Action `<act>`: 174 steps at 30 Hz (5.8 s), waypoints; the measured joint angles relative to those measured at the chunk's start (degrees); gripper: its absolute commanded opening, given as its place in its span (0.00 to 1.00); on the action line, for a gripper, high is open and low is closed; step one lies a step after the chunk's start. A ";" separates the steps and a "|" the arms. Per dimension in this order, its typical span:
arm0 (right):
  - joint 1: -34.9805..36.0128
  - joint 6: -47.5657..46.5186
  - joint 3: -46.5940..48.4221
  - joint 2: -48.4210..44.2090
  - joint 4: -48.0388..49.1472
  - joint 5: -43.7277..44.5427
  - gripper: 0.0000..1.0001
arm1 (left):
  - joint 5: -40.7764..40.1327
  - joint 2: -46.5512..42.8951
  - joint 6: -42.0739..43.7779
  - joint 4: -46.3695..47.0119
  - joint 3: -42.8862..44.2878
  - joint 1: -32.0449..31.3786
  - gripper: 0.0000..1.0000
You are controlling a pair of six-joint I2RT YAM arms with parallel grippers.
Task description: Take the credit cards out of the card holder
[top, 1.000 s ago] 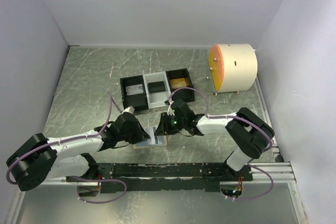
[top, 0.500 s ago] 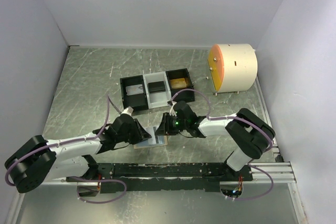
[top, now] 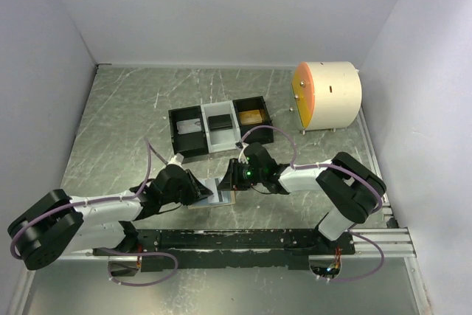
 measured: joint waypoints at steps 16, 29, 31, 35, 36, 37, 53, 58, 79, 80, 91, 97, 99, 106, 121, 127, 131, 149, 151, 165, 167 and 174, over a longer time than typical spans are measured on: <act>-0.15 0.17 -0.28 0.00 0.44 0.00 0.28 | -0.26 -4.61 -1.22 -2.10 0.42 0.02 0.12; -0.24 -2.27 0.00 -1.11 -1.18 -2.14 0.29 | -1.09 -5.57 -1.07 -6.54 1.14 0.00 0.10; -0.24 -3.39 0.02 -2.14 -2.86 -2.58 0.29 | -1.09 -4.81 -0.96 -6.60 1.90 0.00 0.10; -0.04 -5.60 1.84 -3.50 -6.40 -3.45 0.29 | -1.09 -4.46 -0.63 -7.50 3.19 0.00 0.10; 0.04 -5.86 2.34 -3.50 -6.69 -3.50 0.29 | -1.11 -4.48 -0.52 -7.65 3.28 0.00 0.10; 0.15 -6.08 2.86 -3.50 -6.86 -3.48 0.29 | -1.11 -4.57 -0.50 -7.87 3.30 0.00 0.11; 0.57 -1.05 1.53 1.33 -1.31 -2.14 0.25 | -1.14 -2.51 -0.52 -5.33 3.28 0.00 0.22; 0.57 -0.66 1.11 1.05 -0.79 -1.73 0.26 | -1.14 -1.68 -1.25 -4.74 3.06 0.00 0.10; 0.50 -2.27 0.50 -11.39 -4.61 -1.38 0.58 | -6.69 -19.17 5.90 -24.85 6.95 -0.37 0.07; 0.48 -2.23 0.00 -12.70 -4.50 -0.72 0.58 | -6.64 -19.87 6.43 -25.05 6.95 -0.37 0.07; 0.39 -2.10 -12.59 -28.20 5.09 3.93 0.60 | 0.66 -28.83 12.22 -16.09 2.86 -0.42 0.07; 0.33 -1.66 -12.83 -30.84 9.20 -0.02 0.58 | 4.35 -31.87 14.36 -11.63 2.47 -0.42 0.07; 0.15 -0.96 -12.50 -30.14 10.62 -1.90 0.57 | 5.66 -32.52 14.82 -9.97 2.45 -0.42 0.07; -0.26 2.21 -11.91 -24.61 19.08 -10.84 0.48 | 9.42 -33.57 15.58 -4.17 2.03 -0.42 0.07; -0.31 3.78 -8.50 -23.69 21.49 -13.81 0.33 | 12.83 -33.07 17.11 -2.84 2.67 -0.44 0.07; -0.31 4.92 -8.44 -23.78 22.10 -13.70 0.29 | 13.20 -33.68 17.49 -3.63 3.43 -0.44 0.07; -0.31 5.33 -8.46 -23.98 22.86 -13.81 0.26 | 13.44 -34.75 17.46 -3.89 3.43 -0.44 0.07; -0.63 6.49 -7.87 -23.63 27.15 -18.67 0.00 | 14.99 -35.54 18.97 -5.01 4.92 -0.44 0.07; -0.68 6.40 -7.87 -23.65 27.26 -19.04 0.00 | 15.04 -35.76 18.95 -4.74 4.59 -0.44 0.09; -0.57 3.91 -7.72 -25.27 23.21 -18.08 0.00 | 12.74 -36.74 18.36 -7.37 3.89 -0.44 0.49; -0.55 2.75 -7.26 -26.03 20.28 -16.90 0.00 | 9.62 -37.59 18.43 -11.43 4.28 -0.44 0.61; -0.55 -2.75 -4.70 -29.46 8.59 -9.49 0.00 | -1.11 -39.23 20.09 -28.17 9.51 -0.44 0.75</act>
